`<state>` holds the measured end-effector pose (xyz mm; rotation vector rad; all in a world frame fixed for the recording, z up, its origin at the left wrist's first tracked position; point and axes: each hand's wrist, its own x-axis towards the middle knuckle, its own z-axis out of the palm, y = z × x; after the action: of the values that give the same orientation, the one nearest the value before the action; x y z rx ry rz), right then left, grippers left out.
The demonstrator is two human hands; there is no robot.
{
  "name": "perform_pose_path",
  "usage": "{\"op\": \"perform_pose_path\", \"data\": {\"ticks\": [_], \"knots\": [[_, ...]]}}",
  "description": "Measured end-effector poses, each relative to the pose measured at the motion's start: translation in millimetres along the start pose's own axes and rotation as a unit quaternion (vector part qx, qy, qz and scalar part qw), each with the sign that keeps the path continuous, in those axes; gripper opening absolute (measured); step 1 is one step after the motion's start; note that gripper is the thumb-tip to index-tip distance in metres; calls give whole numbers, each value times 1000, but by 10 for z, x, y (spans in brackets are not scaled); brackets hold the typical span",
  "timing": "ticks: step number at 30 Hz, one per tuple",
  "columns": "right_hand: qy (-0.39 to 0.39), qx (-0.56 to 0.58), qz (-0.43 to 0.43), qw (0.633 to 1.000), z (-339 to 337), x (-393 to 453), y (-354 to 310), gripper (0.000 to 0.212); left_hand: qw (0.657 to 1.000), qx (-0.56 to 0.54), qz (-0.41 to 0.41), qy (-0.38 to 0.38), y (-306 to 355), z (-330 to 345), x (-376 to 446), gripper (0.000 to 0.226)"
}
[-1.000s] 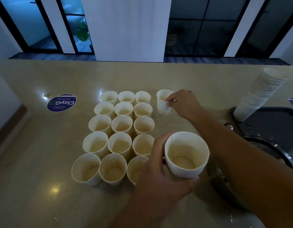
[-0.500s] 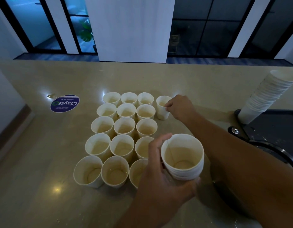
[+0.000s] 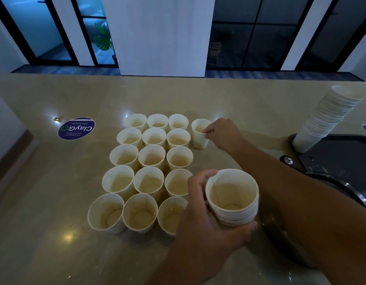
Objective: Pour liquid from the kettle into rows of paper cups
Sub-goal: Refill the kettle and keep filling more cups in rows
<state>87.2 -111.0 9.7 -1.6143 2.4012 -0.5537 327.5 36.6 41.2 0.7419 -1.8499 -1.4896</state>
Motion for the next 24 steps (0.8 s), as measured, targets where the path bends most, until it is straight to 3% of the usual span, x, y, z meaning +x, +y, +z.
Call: {"op": "perform_pose_path", "data": {"ticks": [7, 12, 17, 21, 24], "knots": [[-7, 6, 6, 1000, 47, 75, -57, 24, 1000, -11, -18, 1, -48, 15, -57, 93], [-2, 94, 9, 996, -172, -55, -86, 50, 997, 70, 9, 19, -110, 92, -43, 97], [16, 113, 13, 993, -880, -578, -45, 30, 977, 204, 62, -17, -138, 293, 89, 105], [17, 91, 33, 995, -1317, -1231, 181, 19, 955, 285, 18, -79, -168, 407, 319, 110], [-16, 82, 88, 993, -1426, -1624, 445, 15, 938, 333, 5, -99, -164, 482, 498, 98]]}}
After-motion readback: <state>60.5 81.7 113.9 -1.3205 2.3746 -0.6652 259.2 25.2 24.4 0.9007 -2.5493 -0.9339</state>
